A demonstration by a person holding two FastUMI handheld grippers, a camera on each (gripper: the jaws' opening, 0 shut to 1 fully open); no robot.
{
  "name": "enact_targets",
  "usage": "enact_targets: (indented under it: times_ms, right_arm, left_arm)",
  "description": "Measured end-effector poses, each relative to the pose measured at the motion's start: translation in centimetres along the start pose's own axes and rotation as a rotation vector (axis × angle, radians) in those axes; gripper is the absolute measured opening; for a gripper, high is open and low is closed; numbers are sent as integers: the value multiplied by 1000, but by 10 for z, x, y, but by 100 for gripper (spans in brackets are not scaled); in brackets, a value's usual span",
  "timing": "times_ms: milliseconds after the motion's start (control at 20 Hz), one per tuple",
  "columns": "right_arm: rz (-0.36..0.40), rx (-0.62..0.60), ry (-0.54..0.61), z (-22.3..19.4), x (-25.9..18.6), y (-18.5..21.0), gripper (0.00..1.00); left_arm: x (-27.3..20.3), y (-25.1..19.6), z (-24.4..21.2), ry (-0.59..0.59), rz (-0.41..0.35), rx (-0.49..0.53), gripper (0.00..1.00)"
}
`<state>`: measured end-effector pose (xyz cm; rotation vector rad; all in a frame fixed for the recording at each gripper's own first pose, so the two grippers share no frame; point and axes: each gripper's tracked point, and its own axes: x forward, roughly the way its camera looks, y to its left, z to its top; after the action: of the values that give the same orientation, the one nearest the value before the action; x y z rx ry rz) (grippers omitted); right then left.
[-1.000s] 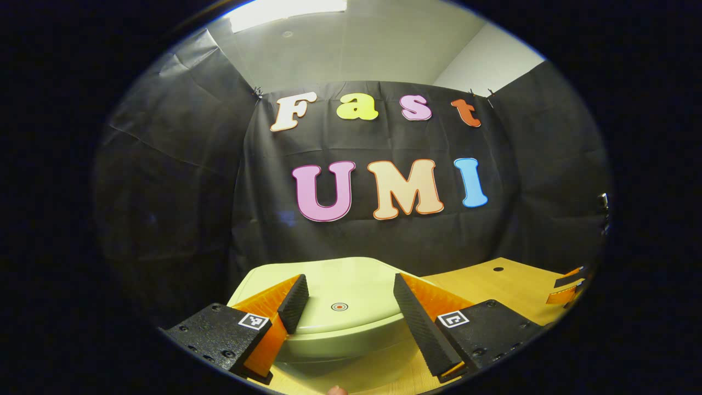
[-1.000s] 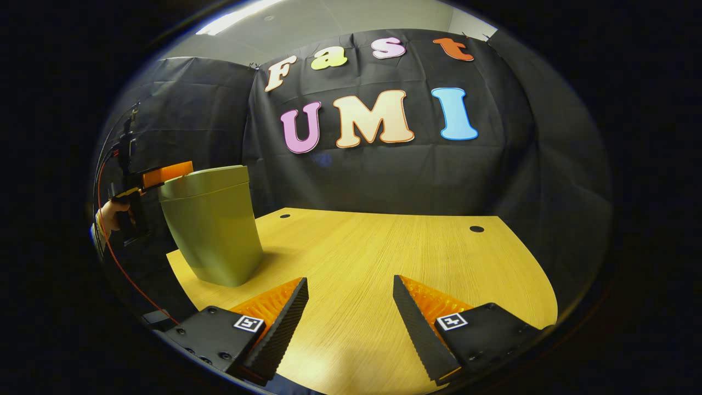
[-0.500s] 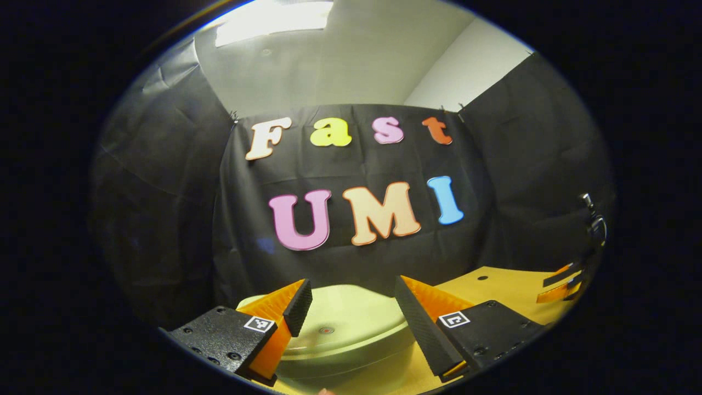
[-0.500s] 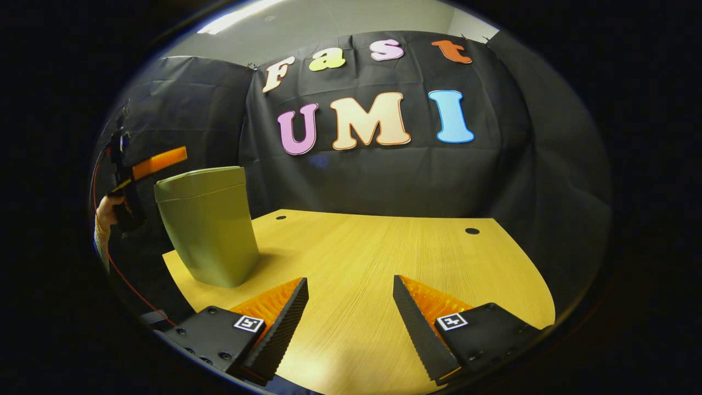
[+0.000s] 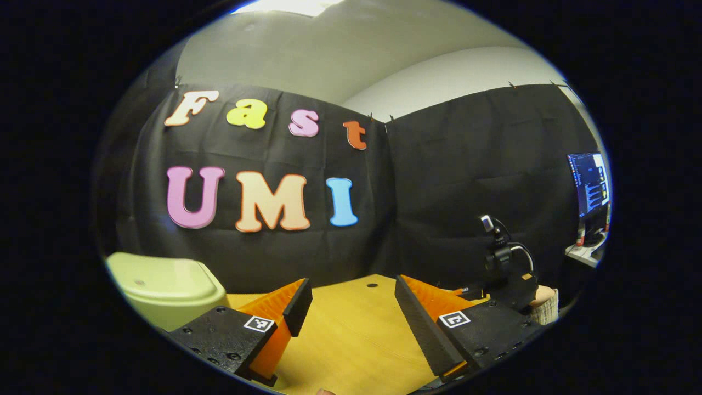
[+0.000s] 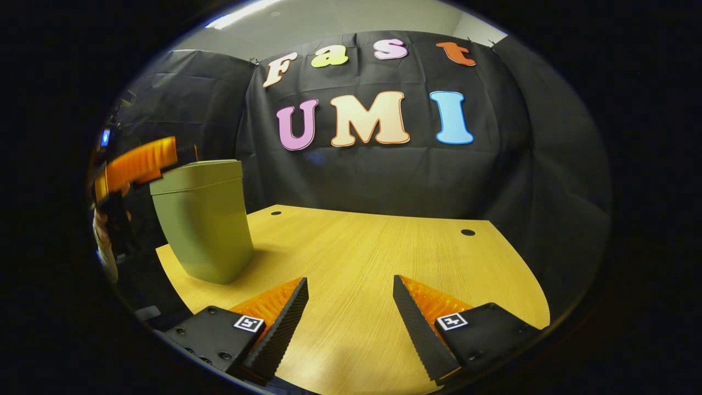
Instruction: Press the lid of the desktop garbage bin to open it, pick up the crumpled paper on the desktop and throw it into the bin, then pick up the pop can on the desktop and drop it into the bin, and finally close the garbage bin lid.
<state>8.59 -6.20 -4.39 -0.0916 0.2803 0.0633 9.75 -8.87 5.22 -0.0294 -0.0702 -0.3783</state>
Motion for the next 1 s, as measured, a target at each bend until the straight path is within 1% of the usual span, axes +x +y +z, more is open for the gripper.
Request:
enact_targets:
  times_ms: [100,250,400,550,750,1000]
  right_arm:
    - [0,-12,-2,2,0,2,98]
    - [-15,-14,-10,4,-1,1,98]
    - [-27,-7,-13,4,-1,-2,98]
    - [-39,-9,-23,7,-5,-4,98]
    - [-48,-15,-33,9,-8,-2,98]
    - [-54,-26,-27,8,-6,1,98]
  left_arm:
    - [2,-5,-32,38,-25,-31,93]
    - [3,-5,-53,35,-35,5,93]
    - [0,3,-71,26,-14,32,93]
    - [-1,8,-92,44,-5,13,93]
    - [-1,18,-101,39,30,-31,93]
    - [-5,19,-113,50,26,-28,93]
